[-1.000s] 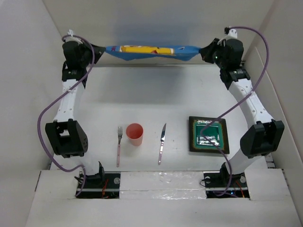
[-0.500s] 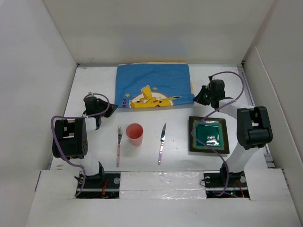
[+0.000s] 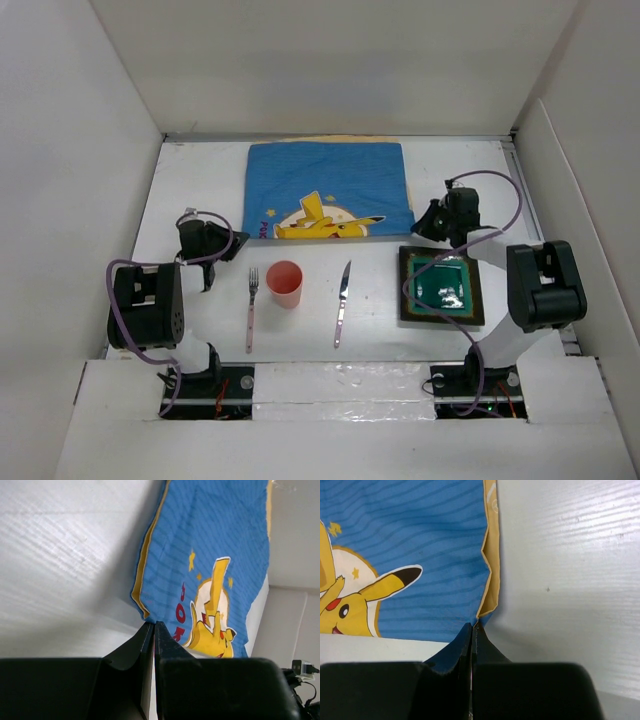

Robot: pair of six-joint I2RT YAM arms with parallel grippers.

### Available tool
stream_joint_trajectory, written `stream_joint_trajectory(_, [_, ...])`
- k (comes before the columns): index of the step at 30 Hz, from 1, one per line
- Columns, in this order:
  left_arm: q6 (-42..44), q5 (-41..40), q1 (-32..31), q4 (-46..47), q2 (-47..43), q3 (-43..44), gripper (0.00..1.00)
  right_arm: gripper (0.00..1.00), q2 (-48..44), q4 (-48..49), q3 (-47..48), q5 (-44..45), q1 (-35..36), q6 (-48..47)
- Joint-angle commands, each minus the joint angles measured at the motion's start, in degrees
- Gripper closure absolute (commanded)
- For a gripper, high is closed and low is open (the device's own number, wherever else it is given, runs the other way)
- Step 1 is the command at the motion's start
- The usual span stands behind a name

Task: Set the dinner table for one person

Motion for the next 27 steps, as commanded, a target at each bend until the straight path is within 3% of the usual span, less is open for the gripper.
stream_joint_trajectory(1, [0.8,-0.7,0.2,2.7,-2.2,-2.0,1.0,1.0,-3.3,4.1,-2.3,2.1,-0.5,0.4])
stream_joint_trajectory(12, [2.2,-4.4,-2.6,-2.5,-5.6,-3.3,1.0,1.0,-8.8,3.2,-5.6,3.7,-1.1,1.4])
stream_joint_trajectory(14, [1.8,-5.6,-2.6,-4.7,-7.4,-3.3,1.0,0.96,-10.0,3.0,-5.8,4.2,-1.1,1.8])
stream_joint_trajectory(15, [1.6,-6.1,-2.6,-6.6,-8.8,-3.1,0.97,0.91,-10.5,2.4,-5.4,4.7,-1.1,1.9])
stream_joint_trajectory(16, [1.5,-6.7,-2.6,-7.1,-9.7,-2.9,0.9,0.78,-11.0,1.8,-5.2,4.9,-1.1,1.6])
stream_joint_trajectory(17, [1.5,-6.7,-2.6,-8.3,-11.8,-2.6,0.73,0.72,-12.0,0.4,-4.6,4.9,-1.6,1.6])
stream_joint_trajectory(20, [1.3,-6.4,-2.6,-9.1,-15.7,-2.4,0.5,0.52,-17.0,-1.9,-4.6,5.8,-1.6,2.0])
stream_joint_trajectory(23, [0.5,-5.5,-2.6,-10.2,-22.7,-1.8,0.44,0.43,-21.1,-4.7,-5.0,7.4,-3.6,2.8])
stream_joint_trajectory(27, [0.8,-2.8,-2.6,-14.9,-33.7,1.8,0.48,0.4,-30.7,-7.9,-9.0,9.5,-8.6,4.9])
